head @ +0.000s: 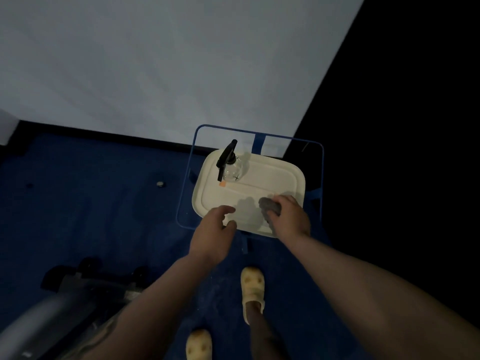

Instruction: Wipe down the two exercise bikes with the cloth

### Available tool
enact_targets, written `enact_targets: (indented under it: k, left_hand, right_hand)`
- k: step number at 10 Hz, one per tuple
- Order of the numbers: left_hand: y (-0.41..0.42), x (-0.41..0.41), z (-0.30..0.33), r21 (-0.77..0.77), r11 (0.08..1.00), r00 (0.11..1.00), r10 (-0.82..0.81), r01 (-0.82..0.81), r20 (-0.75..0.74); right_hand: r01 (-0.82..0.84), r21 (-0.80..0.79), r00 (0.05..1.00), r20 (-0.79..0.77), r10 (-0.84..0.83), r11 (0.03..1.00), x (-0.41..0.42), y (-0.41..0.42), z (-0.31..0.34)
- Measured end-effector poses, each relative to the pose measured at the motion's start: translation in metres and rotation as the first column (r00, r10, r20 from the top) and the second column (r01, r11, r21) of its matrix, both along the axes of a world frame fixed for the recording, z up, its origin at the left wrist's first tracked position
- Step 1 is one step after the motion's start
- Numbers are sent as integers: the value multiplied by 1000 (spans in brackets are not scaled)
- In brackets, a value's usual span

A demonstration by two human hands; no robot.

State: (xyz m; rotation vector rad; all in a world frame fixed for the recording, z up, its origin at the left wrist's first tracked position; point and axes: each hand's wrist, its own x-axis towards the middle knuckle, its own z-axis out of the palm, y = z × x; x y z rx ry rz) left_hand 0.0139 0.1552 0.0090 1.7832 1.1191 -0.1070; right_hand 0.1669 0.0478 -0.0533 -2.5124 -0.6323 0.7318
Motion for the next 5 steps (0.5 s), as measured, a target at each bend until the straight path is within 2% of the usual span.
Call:
enact_targets:
  k: [2, 3, 5]
  left_hand:
    - [5, -12, -12, -14, 999, 999, 35, -35, -17]
    - [9, -22, -6, 7, 999, 999, 41, -41, -12]
    - [6, -52, 28, 69, 997, 999, 14, -17, 41]
  right_hand:
    - [-57, -111, 998, -33, 54, 992, 6, 18, -19]
    - [-63, -171, 998, -19, 61, 983, 1, 15, -8]
    - [-63, -129, 997, 31, 68, 990, -36, -11, 40]
